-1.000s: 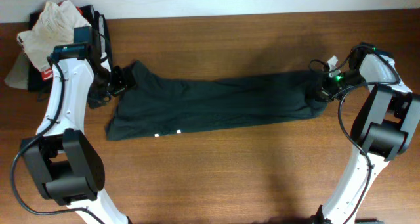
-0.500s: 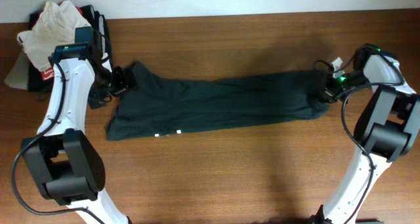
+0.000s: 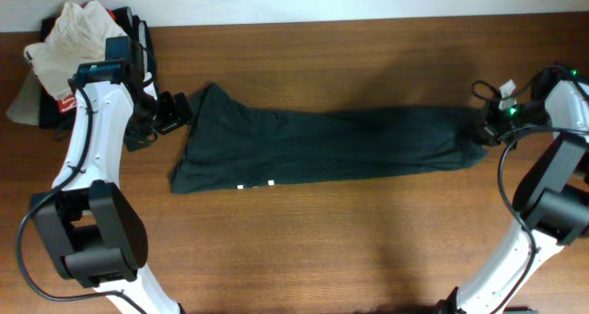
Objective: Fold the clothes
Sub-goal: 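Hold the left end with left gripper and fold right end leftward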
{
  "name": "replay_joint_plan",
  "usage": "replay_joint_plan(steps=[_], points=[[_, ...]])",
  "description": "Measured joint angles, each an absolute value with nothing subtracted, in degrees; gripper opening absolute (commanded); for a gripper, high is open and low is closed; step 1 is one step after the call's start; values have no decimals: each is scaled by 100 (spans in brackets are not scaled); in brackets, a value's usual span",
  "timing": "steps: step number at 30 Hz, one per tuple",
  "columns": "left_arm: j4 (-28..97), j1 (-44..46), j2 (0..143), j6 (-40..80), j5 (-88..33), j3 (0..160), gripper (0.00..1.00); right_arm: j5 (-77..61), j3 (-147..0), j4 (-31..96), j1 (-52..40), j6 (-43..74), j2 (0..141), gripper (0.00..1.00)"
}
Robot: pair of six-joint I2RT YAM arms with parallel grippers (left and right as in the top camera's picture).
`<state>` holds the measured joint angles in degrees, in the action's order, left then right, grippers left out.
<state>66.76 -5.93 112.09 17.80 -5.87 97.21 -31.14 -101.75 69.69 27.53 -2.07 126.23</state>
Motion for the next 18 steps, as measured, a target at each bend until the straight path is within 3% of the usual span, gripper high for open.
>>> replay_joint_plan(steps=[6,18], points=[[6672,-593,11209,1780,-587,9721,99,-3092,-10178,7039,1970,8,11795,4],[6661,-589,11209,1780,-604,9721,99,-2554,-10175,6165,-674,1299,11771,4]])
